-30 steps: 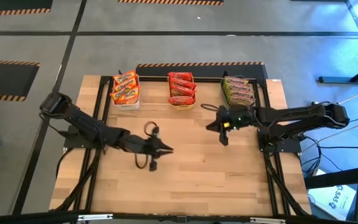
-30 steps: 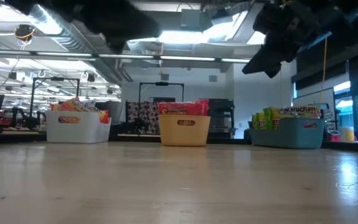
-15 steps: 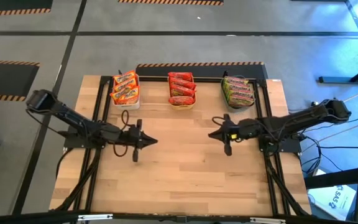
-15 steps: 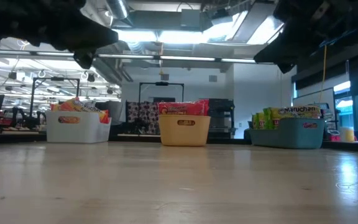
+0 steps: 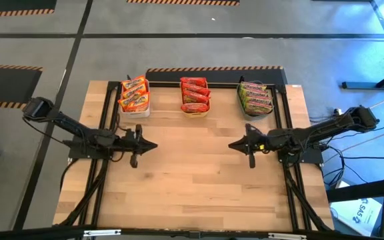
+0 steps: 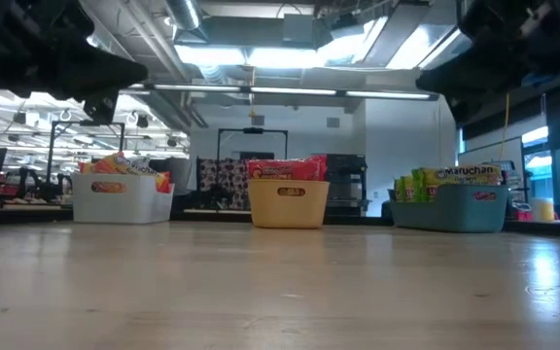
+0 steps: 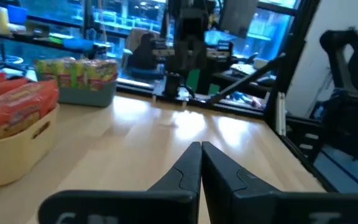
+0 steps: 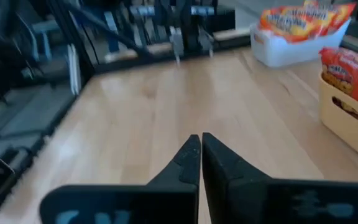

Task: Sort Maruchan noodles
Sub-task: Return to Home Position

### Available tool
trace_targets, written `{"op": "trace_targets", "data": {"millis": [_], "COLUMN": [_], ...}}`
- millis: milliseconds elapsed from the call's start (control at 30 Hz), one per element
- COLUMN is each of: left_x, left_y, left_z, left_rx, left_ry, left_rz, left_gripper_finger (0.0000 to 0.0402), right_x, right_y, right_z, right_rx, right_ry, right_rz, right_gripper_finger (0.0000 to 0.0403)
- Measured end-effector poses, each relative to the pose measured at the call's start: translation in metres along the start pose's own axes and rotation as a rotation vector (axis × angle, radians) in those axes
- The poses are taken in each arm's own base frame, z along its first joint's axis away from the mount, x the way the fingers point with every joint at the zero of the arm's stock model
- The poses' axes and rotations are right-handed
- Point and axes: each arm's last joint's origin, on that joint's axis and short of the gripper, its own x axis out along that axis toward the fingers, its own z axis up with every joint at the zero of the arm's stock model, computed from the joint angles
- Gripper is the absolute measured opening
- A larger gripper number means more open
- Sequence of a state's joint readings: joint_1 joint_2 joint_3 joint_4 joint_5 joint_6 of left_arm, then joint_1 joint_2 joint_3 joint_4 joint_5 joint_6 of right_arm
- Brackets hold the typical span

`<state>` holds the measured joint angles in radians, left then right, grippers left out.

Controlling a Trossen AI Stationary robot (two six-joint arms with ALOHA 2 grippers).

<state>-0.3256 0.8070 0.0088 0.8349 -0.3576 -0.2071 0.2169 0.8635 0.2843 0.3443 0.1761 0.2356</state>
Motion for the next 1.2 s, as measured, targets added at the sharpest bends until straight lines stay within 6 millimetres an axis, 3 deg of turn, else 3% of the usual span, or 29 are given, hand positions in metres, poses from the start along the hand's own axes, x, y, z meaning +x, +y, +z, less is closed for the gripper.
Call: {"op": "trace_targets", "data": {"millis": [400, 933, 1200], "left_x": [-0.010, -0.022, -0.035], "left_y": [0.004, 0.010, 0.012], "left_z": [0.010, 0.009, 0.015], "left_rx": [0.038, 0.045, 0.059], "left_ry": [-0.046, -0.011, -0.040], "left_rz": [0.041, 0.105, 0.040], "left_gripper_finger": [0.0009, 0.0010, 0.0011], "right_x": [-0.030, -0.054, -0.064], "right_y": [-0.017, -0.022, -0.024], "right_z": [-0.040, -0.040, -0.039], "right_rx": [0.073, 0.033, 0.000], "right_ry": [-0.212, -0.233, -0.278], "right_rz": [-0.006, -0.029, -0.040], "right_gripper_finger": [0.0003, 0.0003, 0.0003]}}
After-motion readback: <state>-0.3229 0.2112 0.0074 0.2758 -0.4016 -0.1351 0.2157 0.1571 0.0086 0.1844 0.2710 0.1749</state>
